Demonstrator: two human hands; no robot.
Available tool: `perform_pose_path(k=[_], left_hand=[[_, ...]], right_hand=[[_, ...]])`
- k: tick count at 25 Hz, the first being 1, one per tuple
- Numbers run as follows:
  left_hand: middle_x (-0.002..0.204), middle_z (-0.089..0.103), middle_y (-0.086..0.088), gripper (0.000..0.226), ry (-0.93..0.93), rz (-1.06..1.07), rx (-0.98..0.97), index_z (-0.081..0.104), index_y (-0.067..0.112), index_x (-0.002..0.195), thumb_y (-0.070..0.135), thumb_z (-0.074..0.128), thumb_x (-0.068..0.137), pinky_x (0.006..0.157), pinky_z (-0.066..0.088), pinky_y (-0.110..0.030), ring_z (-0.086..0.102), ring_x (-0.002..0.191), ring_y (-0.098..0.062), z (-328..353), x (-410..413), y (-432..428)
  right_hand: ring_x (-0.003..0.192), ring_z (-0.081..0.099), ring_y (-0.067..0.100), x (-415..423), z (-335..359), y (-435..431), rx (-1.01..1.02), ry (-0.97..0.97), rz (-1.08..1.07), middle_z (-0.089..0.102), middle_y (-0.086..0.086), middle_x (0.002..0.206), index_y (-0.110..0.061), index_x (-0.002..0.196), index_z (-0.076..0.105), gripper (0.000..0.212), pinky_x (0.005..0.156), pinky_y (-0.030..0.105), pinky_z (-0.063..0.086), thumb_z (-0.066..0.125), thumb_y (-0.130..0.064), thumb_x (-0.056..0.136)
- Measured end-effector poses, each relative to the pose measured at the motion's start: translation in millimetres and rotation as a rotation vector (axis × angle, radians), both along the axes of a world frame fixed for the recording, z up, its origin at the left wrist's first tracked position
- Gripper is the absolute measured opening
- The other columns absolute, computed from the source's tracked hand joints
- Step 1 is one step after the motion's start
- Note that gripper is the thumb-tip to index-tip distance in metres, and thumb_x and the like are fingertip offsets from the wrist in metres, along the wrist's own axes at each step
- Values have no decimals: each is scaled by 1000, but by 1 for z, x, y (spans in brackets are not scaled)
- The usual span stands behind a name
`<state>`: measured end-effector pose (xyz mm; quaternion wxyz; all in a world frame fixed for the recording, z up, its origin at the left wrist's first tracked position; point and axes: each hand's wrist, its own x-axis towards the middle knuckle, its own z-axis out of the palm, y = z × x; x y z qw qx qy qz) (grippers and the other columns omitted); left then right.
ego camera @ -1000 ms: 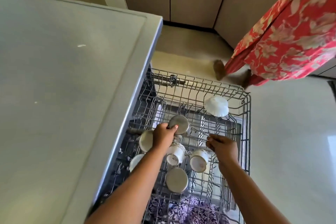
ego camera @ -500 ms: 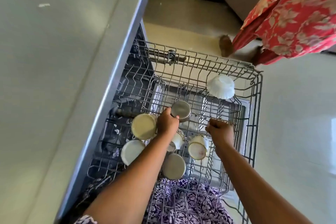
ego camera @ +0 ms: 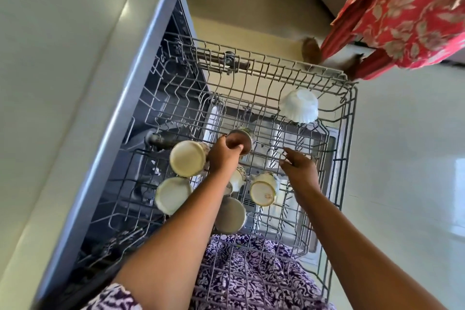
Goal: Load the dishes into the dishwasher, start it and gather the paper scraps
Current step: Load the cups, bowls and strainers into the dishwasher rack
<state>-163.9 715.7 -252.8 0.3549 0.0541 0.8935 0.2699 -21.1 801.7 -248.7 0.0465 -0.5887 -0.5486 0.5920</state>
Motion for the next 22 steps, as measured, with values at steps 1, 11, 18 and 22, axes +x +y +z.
perform_pose_path(k=[1, 11, 18, 22], left_hand=[[112, 63, -6, 34, -1, 16, 6, 55, 11, 117, 24, 63, 87, 83, 50, -31, 60, 101, -25, 1, 1, 0], [123, 57, -13, 44, 179, 90, 78, 49, 4, 125, 21, 64, 87, 81, 40, -21, 55, 112, -26, 22, 22, -1], [147, 33, -11, 73, 343, -243, 415, 23, 14, 145, 23, 60, 83, 113, 31, -31, 32, 136, -20, 40, 135, -9], [158, 6, -10, 74, 188, -711, 406, 13, 12, 149, 23, 55, 89, 119, 14, -36, 8, 145, -25, 38, 194, -11]], right_hand=[[105, 57, 15, 3, 1, 1, 5, 1, 0, 60, 7, 123, -8, 127, 55, 44, 97, 29, 43, 60, 1, 84], [88, 61, 9, 25, 24, 11, 262, -80, 46, 67, 0, 107, -14, 120, 62, 34, 77, 11, 48, 63, -9, 86], [111, 58, 26, 83, 44, 35, 541, -171, -144, 60, 11, 125, -13, 129, 53, 44, 97, 38, 46, 60, -9, 86], [73, 52, 25, 84, 29, 30, 186, -219, -40, 57, 14, 80, -13, 95, 62, 13, 68, 32, 40, 50, -12, 89]])
